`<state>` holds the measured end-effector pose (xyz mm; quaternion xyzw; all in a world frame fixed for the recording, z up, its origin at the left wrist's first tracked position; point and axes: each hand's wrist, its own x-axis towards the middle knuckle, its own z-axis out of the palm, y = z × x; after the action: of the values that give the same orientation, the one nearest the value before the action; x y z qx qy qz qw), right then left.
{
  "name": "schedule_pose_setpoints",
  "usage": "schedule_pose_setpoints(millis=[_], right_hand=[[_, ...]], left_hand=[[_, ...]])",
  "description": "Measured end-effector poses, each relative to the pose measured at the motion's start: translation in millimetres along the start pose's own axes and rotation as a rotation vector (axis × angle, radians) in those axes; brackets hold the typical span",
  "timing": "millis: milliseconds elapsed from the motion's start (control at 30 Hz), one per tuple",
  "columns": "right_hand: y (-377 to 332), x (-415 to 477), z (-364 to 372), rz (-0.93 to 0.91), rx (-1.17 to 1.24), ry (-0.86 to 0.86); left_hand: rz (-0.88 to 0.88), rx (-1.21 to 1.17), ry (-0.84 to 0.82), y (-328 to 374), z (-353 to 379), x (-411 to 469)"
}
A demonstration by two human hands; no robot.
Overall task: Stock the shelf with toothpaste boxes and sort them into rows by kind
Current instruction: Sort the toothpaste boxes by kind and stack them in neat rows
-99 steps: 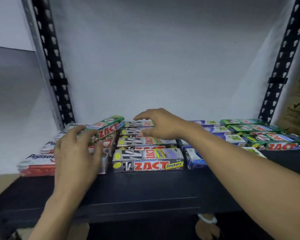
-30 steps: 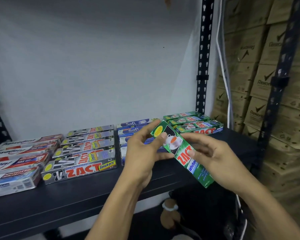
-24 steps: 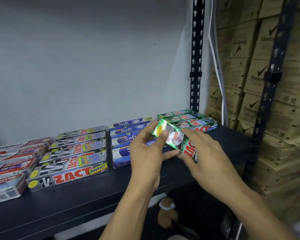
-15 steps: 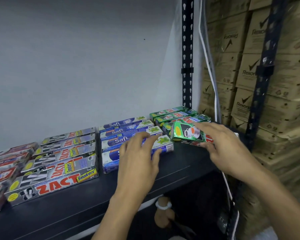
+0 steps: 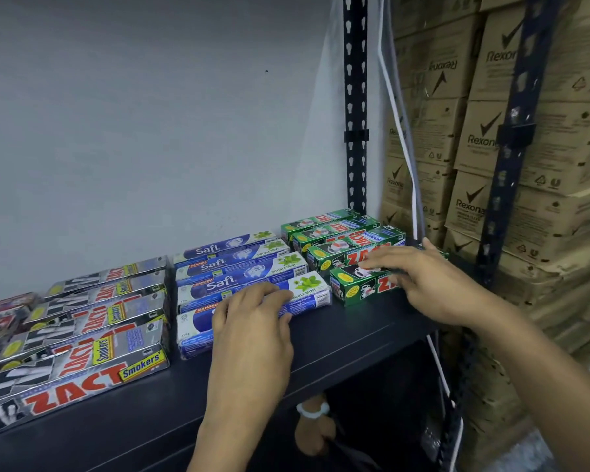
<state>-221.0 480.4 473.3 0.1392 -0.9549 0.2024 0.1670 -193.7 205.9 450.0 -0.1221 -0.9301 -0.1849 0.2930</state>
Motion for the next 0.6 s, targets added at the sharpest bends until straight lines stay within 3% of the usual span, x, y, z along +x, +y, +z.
schedule_pose_setpoints(millis=[400, 500, 600], right_hand=[[16.0, 8.4, 20.0, -0.061, 0.074, 0.089], [24.0, -0.3, 17.6, -0.001, 0.209, 0.310], [37.1, -2.9, 6.0, 0.186, 0.279, 0.479]], left_hand=[[-0.002, -0.018, 0.024, 2.5, -1.1, -0.9], [0.023, -0.070, 0.057, 7.6, -5.0, 3.5], [0.085, -0.113, 0.054, 17.0, -5.2, 22.1]])
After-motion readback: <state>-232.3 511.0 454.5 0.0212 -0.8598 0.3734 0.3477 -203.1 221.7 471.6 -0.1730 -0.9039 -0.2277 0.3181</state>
